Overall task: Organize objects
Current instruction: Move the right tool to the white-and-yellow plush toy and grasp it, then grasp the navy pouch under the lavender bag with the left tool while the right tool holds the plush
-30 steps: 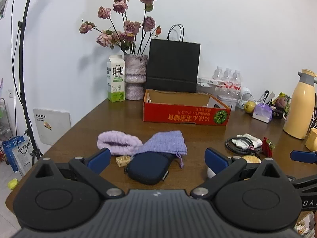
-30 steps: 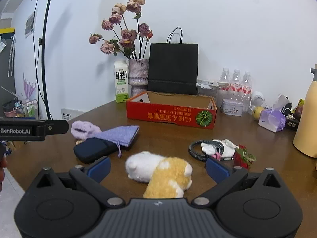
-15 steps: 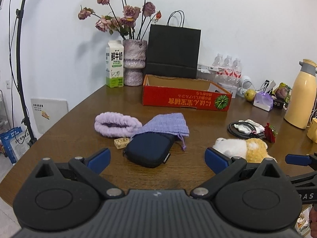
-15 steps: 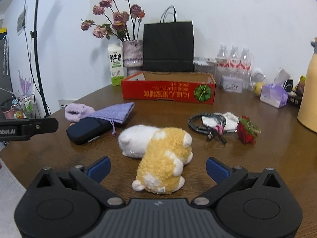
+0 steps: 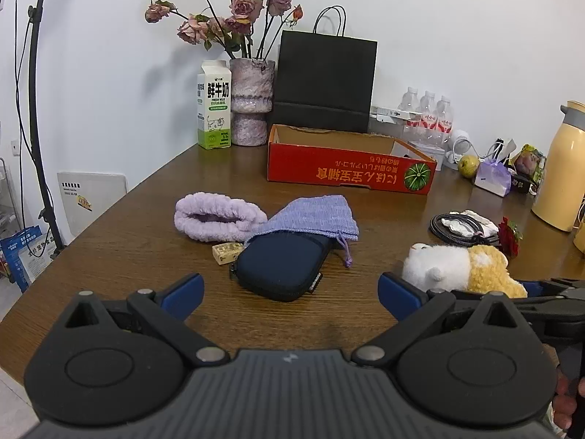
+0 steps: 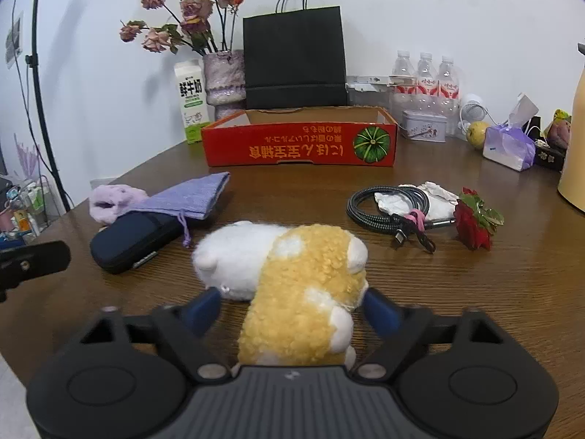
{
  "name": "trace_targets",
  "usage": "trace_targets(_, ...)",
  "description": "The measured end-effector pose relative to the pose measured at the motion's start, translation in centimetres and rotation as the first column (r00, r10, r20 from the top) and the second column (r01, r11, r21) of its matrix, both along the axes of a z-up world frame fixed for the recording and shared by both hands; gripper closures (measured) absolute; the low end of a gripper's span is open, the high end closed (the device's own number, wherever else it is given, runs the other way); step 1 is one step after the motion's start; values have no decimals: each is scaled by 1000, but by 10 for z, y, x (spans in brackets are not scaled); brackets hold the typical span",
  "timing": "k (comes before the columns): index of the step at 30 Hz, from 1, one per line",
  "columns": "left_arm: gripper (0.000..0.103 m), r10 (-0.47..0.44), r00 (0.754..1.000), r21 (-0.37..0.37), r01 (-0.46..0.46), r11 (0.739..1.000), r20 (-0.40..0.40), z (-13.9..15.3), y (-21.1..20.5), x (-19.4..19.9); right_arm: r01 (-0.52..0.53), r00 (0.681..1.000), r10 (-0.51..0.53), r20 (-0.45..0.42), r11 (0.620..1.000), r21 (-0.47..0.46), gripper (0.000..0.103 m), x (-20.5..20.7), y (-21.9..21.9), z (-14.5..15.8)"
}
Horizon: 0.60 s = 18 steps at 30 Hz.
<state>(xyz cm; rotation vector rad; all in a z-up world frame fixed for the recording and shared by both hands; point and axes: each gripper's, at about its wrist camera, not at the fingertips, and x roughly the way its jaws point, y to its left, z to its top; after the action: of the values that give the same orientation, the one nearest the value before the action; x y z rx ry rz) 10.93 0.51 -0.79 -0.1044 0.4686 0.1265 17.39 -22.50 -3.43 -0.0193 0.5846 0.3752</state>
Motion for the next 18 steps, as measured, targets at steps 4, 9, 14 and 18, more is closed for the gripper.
trace_targets(4,0,-5,1000,5,5,1000,-5,0,0,1,17,1000,-17,-14,998,58,54,3,-9,-1)
trace_targets(9,0,-6,1000,7,6,1000,-8,-1,0,3,40,999,-42,20,995,92,55,0,-19,2)
trace_targets(14,0,-12,1000,19,12,1000,-16,-1,3,10,41,998,-46,44,994,98,55,-1,-22,5)
trace_targets(18,0,-9,1000,27,9,1000,-22,0,7,18,49,997,-56,60,993,105,55,0,-26,8)
